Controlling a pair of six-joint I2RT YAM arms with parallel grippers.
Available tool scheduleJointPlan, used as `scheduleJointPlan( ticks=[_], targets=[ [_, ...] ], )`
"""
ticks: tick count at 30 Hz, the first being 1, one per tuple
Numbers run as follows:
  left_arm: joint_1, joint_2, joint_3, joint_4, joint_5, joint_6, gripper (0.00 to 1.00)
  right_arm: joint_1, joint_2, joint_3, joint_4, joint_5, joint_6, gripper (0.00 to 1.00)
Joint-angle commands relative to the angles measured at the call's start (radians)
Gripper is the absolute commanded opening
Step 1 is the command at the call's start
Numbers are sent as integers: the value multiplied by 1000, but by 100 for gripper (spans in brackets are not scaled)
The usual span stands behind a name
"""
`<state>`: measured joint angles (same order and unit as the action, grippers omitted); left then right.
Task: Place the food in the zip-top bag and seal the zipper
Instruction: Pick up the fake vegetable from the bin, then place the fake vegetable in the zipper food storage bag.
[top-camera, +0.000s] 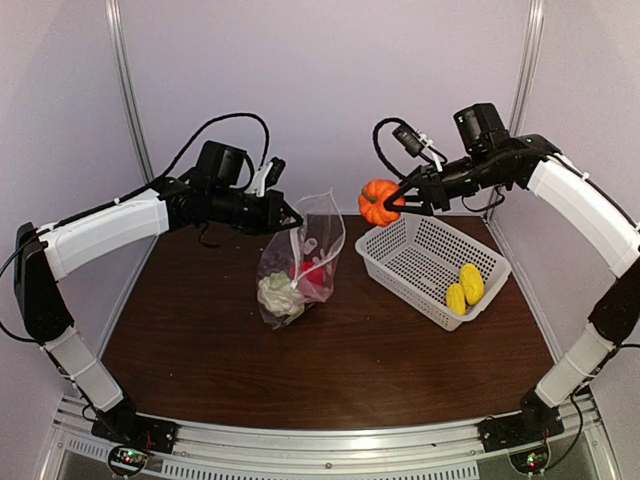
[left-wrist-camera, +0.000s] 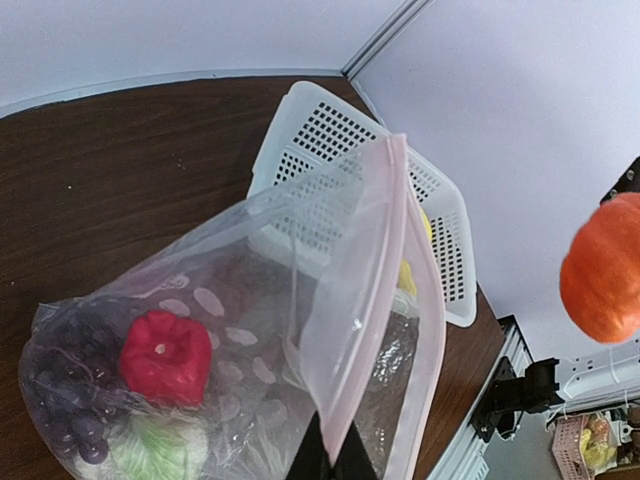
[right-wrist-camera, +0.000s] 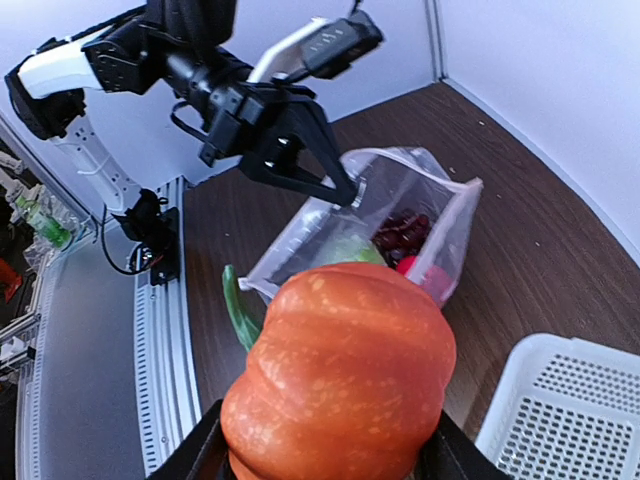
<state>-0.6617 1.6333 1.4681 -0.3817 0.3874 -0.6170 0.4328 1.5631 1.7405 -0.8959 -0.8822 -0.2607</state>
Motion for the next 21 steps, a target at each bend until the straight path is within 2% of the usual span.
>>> scheduleJointPlan(
  ticks=[1,7,15,21],
  targets=[
    [7,2,22,47,8,-14,0,102,68,66,83,-49,58,45],
    [7,-13,12,47,13,-15,0,200,158,113,182,38,131,45],
    [7,-43,2,46,17,-14,0,213,326,242,128,224,135,45],
    [7,-50,-9,50,9,-16,0,219,358,294,82,338,120,51]
  ],
)
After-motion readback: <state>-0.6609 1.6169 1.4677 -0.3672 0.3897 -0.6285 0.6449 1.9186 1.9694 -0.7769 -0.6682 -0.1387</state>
